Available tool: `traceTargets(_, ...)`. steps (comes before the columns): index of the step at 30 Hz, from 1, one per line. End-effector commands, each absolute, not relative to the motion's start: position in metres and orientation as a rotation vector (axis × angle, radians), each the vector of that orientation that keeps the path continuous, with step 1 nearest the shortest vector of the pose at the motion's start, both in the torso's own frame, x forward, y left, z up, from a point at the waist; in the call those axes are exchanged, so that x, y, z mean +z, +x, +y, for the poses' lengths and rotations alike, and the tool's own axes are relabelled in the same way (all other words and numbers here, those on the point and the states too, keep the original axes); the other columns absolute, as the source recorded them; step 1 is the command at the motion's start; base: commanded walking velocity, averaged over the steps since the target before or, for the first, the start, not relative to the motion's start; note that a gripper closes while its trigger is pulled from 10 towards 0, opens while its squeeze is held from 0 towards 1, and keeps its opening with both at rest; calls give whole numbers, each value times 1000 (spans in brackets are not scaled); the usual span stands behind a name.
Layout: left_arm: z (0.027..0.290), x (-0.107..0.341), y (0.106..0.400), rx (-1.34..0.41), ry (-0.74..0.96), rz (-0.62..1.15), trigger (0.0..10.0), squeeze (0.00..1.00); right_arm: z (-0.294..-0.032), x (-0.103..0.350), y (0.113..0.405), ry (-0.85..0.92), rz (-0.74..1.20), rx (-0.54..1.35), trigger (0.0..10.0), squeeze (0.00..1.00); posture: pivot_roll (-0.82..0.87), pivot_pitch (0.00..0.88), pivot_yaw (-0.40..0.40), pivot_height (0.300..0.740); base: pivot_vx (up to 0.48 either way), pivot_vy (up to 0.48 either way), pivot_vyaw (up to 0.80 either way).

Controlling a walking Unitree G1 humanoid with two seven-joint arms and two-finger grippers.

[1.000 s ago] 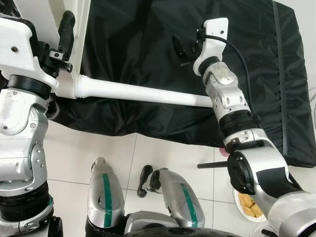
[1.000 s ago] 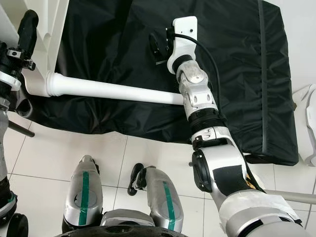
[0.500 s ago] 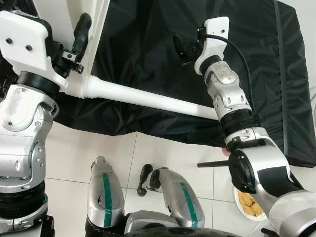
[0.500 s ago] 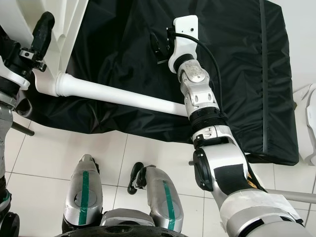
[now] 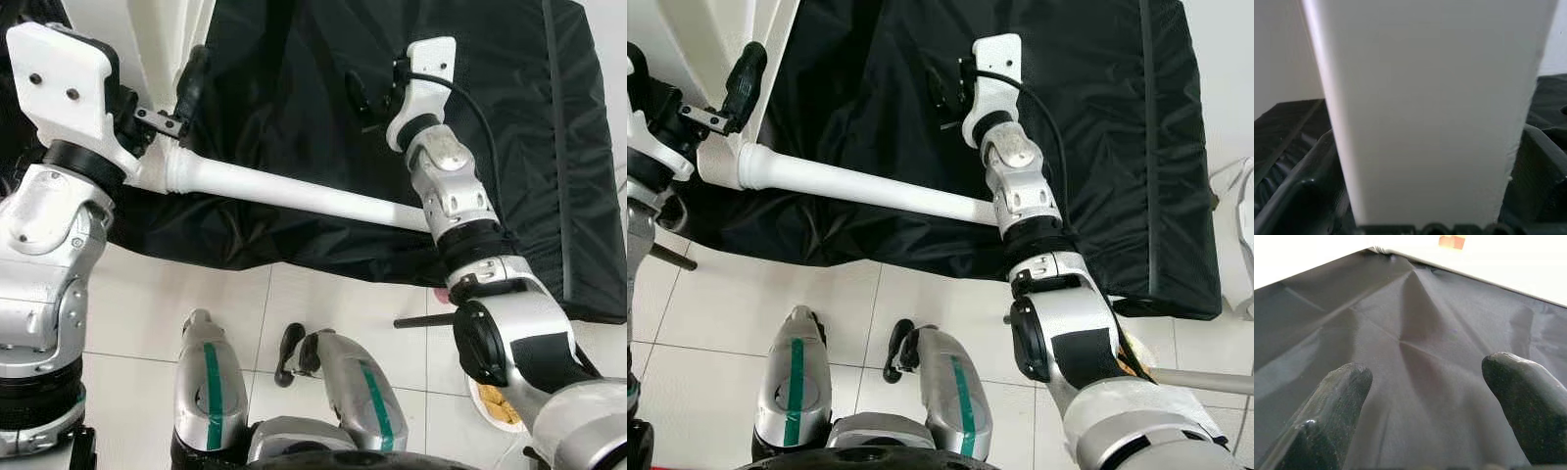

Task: Building children table

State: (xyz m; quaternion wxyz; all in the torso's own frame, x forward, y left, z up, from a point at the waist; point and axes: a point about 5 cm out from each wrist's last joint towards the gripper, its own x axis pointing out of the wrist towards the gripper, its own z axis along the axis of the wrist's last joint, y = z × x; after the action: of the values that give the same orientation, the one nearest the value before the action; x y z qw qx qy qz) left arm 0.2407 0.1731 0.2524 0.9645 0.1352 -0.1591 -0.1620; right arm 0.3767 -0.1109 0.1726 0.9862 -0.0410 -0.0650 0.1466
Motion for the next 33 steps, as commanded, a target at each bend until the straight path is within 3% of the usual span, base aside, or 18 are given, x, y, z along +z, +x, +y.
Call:
traceTargets(1, 169, 250, 234, -445, 299, -288, 10000, 0, -120, 167, 375, -80, -118, 264, 10000, 0, 279, 165, -178, 740, 0, 0, 0)
traceTargets(7, 186, 258, 226, -414, 387, -260, 10000, 0, -119, 166, 376, -81, -112, 268, 10000, 0, 293, 170, -190, 740, 0, 0, 0)
traceTargets(22, 190, 268, 198, -477, 452, -207, 10000, 0, -111, 169, 380, -82, -113, 298, 10000, 0, 319, 171, -215, 740, 0, 0, 0)
traceTargets(33, 193, 244, 157, -649, 413, 51, 10000, 0, -105, 170, 382, -81, -111, 322, 10000, 0, 347, 174, -235, 740, 0, 0, 0)
